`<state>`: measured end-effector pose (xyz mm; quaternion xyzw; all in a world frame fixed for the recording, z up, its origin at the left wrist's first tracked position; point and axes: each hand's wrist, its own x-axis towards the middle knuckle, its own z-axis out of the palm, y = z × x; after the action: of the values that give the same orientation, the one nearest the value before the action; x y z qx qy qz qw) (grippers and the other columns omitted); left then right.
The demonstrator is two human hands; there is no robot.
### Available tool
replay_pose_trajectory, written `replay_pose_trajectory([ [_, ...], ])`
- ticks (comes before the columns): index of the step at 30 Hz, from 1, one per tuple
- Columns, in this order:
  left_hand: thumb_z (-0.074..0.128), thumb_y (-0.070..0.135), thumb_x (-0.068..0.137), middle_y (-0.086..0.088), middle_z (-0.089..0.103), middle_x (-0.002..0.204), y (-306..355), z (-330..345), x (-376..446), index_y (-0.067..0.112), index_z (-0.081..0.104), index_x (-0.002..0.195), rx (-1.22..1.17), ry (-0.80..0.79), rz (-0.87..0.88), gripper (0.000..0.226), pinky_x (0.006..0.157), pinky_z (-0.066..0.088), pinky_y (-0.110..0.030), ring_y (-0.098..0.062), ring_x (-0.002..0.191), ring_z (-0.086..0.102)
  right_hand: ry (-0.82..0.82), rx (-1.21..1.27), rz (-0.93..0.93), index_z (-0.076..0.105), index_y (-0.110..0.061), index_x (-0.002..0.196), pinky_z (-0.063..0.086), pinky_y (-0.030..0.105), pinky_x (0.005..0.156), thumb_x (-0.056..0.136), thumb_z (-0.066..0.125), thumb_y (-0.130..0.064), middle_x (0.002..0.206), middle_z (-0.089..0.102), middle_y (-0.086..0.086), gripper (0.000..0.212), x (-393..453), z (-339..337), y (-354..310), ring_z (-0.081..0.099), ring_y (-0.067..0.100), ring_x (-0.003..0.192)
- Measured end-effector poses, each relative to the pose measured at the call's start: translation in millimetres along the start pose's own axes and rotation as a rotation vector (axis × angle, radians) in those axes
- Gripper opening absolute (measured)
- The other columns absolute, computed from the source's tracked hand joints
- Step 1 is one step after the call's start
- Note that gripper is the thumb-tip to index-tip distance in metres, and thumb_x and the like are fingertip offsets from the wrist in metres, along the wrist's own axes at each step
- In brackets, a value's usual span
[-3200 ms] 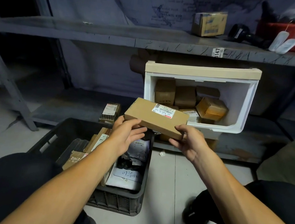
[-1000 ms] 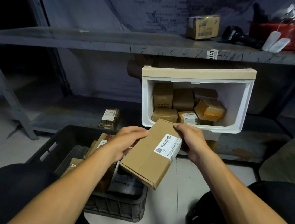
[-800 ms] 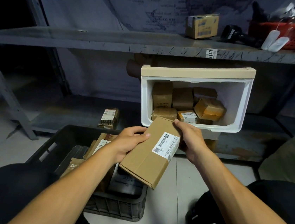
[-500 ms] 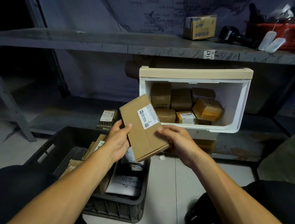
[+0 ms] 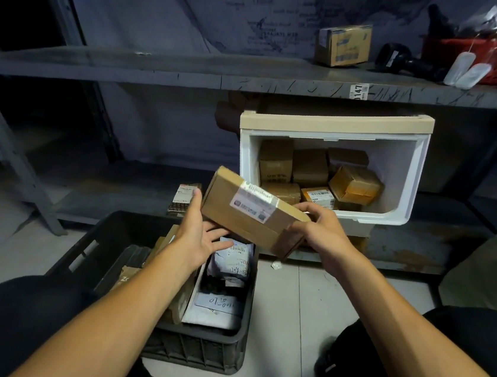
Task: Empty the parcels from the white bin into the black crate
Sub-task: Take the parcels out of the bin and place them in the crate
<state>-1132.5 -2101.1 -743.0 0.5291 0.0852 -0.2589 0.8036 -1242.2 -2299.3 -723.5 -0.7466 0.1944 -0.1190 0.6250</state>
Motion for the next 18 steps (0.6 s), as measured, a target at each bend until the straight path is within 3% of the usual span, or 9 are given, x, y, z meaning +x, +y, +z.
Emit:
replay_pose_trajectory([
  [3,0.048,0.073,0.090,-0.027,0.059,0.134,4.9,-2.5,-1.6,0.016,0.049,0.142,-0.034,-0.029,-0.030,0.077,0.101,0.048,-0.061,-0.044,0.120,0.060,-0.021,-0.029,-0.051,0.069,-0.018,0.099,0.063,0.038,0.079,0.086,0.067,0.008,0.114,0.063,0.004,0.030,-0.7,-1.3,1.0,0.058,0.024,0.109],
  [8,0.071,0.054,0.084,-0.025,0.064,0.121,10.5,-8.4,-4.3,0.010,0.058,0.126,-0.043,-0.084,-0.156,0.062,0.088,0.054,-0.056,-0.044,0.105,0.066,0.059,-0.212,-0.186,0.071,-0.021,0.100,0.057,0.030,0.089,0.085,0.069,0.010,0.110,0.064,-0.005,0.035,1.7,-0.6,6.7,0.059,0.014,0.110],
  [10,0.072,0.040,0.088,-0.023,0.063,0.117,12.5,-9.1,-8.6,0.006,0.059,0.119,-0.015,-0.071,-0.157,0.048,0.080,0.059,-0.051,-0.038,0.101,0.065,0.111,-0.374,-0.297,0.072,-0.021,0.102,0.055,0.033,0.094,0.085,0.071,0.009,0.111,0.064,-0.003,0.035,2.0,1.3,7.3,0.059,0.016,0.110],
  [13,0.064,0.008,0.093,-0.026,0.062,0.123,11.2,-13.3,-9.5,0.002,0.060,0.117,0.026,-0.004,-0.106,0.026,0.072,0.060,-0.041,-0.034,0.111,0.064,0.117,-0.482,-0.397,0.072,-0.021,0.106,0.051,0.034,0.099,0.083,0.072,0.009,0.117,0.058,-0.004,0.038,0.3,7.0,6.7,0.052,0.016,0.115],
  [16,0.057,-0.001,0.093,-0.028,0.064,0.119,12.1,-22.2,-7.7,0.001,0.054,0.127,0.044,0.057,-0.056,0.034,0.064,0.059,-0.039,-0.035,0.108,0.067,0.028,-0.434,-0.345,0.064,-0.022,0.125,0.048,0.028,0.104,0.083,0.070,0.011,0.133,0.045,-0.007,0.054,-1.9,12.6,5.0,0.043,0.014,0.126],
  [18,0.054,-0.004,0.094,-0.028,0.066,0.114,15.2,-27.8,-8.0,0.000,0.054,0.123,0.040,0.077,-0.024,0.029,0.057,0.061,-0.038,-0.036,0.099,0.069,-0.009,-0.293,-0.240,0.055,-0.025,0.140,0.049,0.035,0.106,0.085,0.070,0.008,0.143,0.042,-0.006,0.066,-1.7,14.8,4.0,0.043,0.016,0.133],
])
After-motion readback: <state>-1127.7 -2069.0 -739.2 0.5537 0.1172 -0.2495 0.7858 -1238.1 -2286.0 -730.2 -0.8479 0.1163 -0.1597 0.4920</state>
